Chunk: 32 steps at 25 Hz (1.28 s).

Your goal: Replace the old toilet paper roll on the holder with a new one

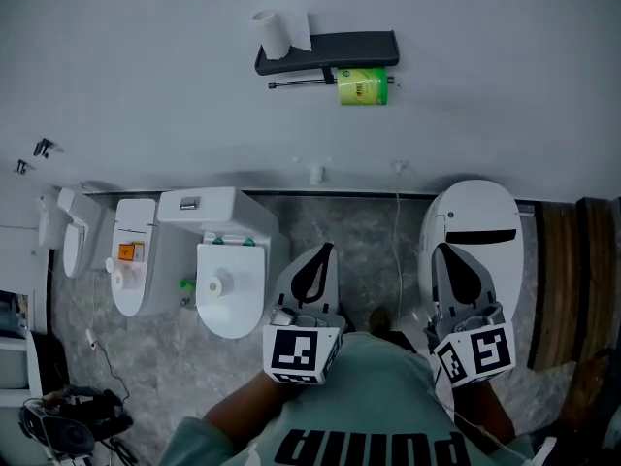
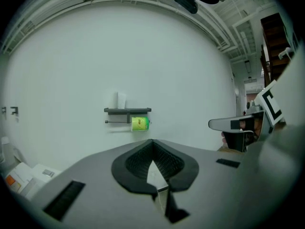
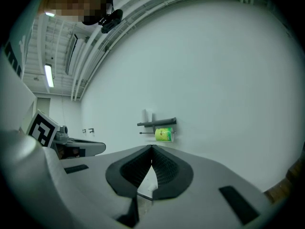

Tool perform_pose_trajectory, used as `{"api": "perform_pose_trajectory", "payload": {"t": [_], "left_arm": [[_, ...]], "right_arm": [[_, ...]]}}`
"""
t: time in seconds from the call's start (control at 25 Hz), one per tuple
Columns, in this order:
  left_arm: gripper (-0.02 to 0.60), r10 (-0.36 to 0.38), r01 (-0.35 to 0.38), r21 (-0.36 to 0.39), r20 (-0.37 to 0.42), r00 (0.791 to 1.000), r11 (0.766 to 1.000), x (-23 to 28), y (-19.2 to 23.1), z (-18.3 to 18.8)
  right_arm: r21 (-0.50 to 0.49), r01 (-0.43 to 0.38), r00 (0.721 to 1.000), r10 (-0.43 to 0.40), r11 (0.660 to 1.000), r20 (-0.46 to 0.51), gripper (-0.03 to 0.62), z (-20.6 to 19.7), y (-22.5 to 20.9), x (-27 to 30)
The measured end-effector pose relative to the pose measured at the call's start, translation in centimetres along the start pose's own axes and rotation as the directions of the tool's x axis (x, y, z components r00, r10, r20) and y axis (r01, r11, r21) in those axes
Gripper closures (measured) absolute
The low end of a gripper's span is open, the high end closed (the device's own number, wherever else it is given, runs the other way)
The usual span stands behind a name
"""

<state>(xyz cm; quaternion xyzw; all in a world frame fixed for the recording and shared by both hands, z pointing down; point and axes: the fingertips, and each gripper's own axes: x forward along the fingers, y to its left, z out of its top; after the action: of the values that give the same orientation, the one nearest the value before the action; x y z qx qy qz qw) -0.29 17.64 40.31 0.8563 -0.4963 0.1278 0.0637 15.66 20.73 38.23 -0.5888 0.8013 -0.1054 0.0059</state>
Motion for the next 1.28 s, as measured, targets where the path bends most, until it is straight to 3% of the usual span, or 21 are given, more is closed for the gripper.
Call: {"api": "perform_pose_trajectory", "payload": {"t": [0.36, 0.8, 1.28], "left_arm": [[0.574, -0.015, 0.015, -0.001, 0.011, 1.000, 1.000, -3.1, 0.9, -1.3], [0.574, -0.078, 0.078, -0.051, 0.005, 0.997, 0.996, -8.1, 5.5, -3.8], [0.574, -0.144, 0.147, -0.073, 0.039, 0.989, 0.986, -8.9, 6.8, -4.4]], "right_arm": [[-0.022, 0.021, 1.000, -0.021, 1.000, -0.002, 0.585, -0.4, 2.7, -1.9], [-0.049, 0.058, 0.996, -0.061, 0.997, -0.062, 0.588, -3.3, 11.6, -3.2], [-0.062, 0.129, 0.989, -0.133, 0.990, -0.064, 0.588, -4.1, 13.9, -3.5]]}}
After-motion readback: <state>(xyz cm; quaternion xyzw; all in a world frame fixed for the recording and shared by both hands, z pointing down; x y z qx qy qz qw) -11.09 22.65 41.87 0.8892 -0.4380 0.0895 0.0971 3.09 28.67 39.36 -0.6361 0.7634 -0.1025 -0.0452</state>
